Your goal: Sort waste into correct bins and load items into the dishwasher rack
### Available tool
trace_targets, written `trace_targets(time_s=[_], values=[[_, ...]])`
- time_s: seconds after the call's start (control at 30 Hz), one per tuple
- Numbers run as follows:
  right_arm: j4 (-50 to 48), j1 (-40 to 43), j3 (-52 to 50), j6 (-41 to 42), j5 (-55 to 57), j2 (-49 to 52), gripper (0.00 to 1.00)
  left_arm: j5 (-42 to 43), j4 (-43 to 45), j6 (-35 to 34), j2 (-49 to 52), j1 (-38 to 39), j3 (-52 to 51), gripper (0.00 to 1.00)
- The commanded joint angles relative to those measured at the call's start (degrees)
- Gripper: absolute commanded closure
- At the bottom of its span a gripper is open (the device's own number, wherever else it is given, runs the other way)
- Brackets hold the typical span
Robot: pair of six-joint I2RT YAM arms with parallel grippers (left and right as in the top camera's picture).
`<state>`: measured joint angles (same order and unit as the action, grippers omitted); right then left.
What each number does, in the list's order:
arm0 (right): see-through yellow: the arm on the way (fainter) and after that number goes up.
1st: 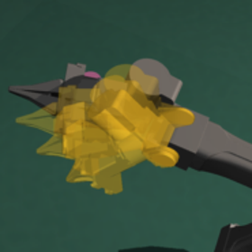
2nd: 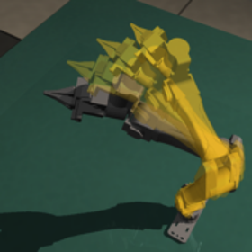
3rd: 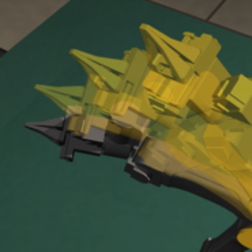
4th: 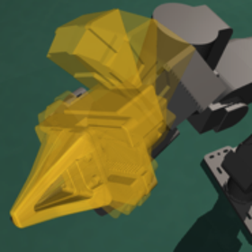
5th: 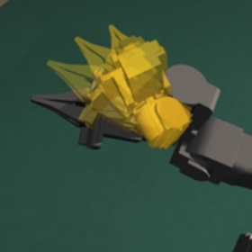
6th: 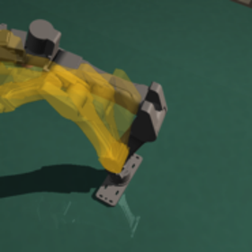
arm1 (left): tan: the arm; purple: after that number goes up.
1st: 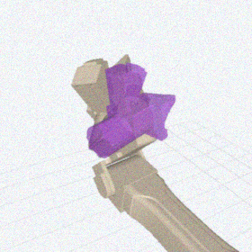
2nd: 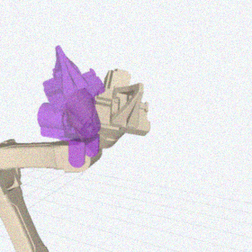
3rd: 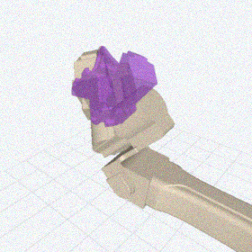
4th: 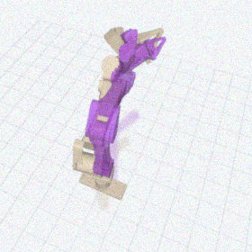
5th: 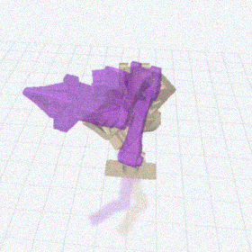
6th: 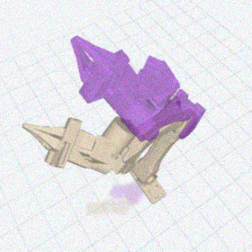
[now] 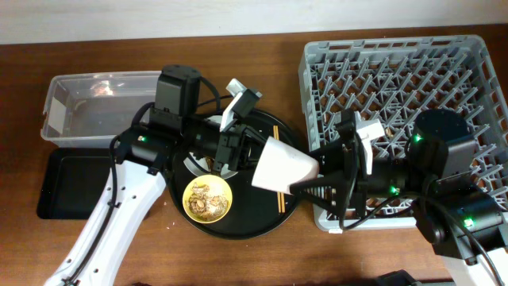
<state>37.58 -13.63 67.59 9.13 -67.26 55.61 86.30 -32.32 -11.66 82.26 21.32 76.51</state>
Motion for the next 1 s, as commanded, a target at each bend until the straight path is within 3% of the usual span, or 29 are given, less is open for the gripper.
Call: trace_targets(time_s=[0.0,0.07,0.1,0.13,0.17,0.33,0.43,0.6,0.77,0.83,0.97], values=[[-0.11,-1.73,0.42,2.34,-1.05,-0.35,0.45,-2.38,0.17,0.66,-0.26,0.04,0.42,1.00],[0.07,-1.73,0.42,2.34,1.16,-0.85,0.46,-3.13,0.13,0.66,-0.26,0.04,0.42,0.98],[0.48,-1.73,0.48,2.36,5.11,-2.10,0.48,-3.19,0.11,0.66,-0.26,0.04,0.42,0.73],[2.16,-1.60,0.81,2.34,9.60,-3.96,0.50,-3.23,0.11,0.66,-0.26,0.02,0.42,0.39],[5.62,-1.05,1.51,2.34,16.13,-6.29,0.50,-3.69,0.09,0.66,-0.26,-0.11,0.42,0.28],[35.82,9.01,6.34,10.78,54.69,-13.29,0.51,-15.08,-5.25,0.70,-0.26,-1.99,0.42,0.21],[41.55,17.77,6.32,15.21,72.81,-8.59,0.51,-18.78,-10.60,1.55,-0.26,-1.99,0.42,0.21],[39.54,29.79,6.36,15.15,71.95,9.22,0.50,-22.77,-15.85,5.38,-0.26,-1.99,0.42,0.20],[35.87,30.95,6.34,13.44,66.88,26.93,0.50,-27.67,-16.68,5.35,-0.26,-1.99,0.42,0.20],[33.57,30.95,6.34,13.44,66.90,31.15,0.32,-27.69,-17.27,5.38,-0.26,-1.99,0.42,0.20],[35.26,30.95,7.58,12.13,65.51,28.24,0.26,-34.01,-21.22,5.38,-0.26,-1.88,0.42,0.20]])
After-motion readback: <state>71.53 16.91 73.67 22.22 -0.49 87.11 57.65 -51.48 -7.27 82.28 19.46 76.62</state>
